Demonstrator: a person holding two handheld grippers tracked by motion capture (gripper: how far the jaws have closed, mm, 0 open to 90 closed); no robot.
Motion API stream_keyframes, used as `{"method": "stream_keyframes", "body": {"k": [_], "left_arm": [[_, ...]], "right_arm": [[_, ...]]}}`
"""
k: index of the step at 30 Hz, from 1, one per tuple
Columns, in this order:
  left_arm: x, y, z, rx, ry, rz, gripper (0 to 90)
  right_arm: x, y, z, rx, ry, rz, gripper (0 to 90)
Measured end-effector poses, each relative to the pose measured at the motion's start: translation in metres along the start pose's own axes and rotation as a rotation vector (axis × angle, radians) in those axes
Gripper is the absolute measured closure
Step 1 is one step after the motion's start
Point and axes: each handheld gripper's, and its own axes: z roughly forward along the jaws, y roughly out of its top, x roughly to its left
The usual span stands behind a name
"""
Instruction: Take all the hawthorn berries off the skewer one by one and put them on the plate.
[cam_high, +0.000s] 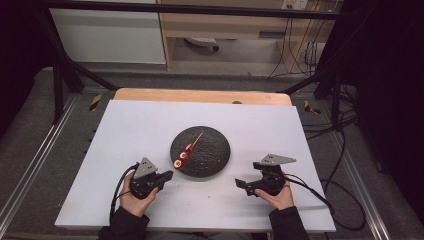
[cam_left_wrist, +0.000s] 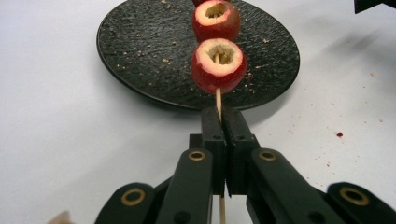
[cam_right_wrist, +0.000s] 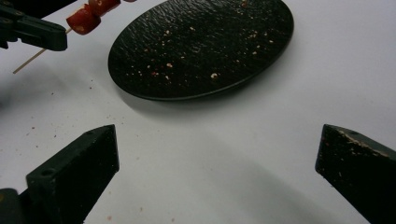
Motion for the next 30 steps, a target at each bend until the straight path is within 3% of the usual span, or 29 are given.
{"method": "stream_keyframes", "body": {"k": [7,16,30], "left_arm": [[-0.002,0.000,-0.001,-0.007,-0.010,0.011,88.4],[-0.007,-0.001,-0.001,-0.013,-0.023,0.022,88.3],[-0.015,-0.001,0.001,-0.013,-0.040,0.043,88.4]], "right_arm": [[0.016,0.017,0.013,-0.010,0.008,-0.011,0.5],[0.040,0.046,0.038,-0.054,0.058,-0.024,1.5],[0.052,0.069,0.066,-0.096,0.113,0.028,9.7]]}}
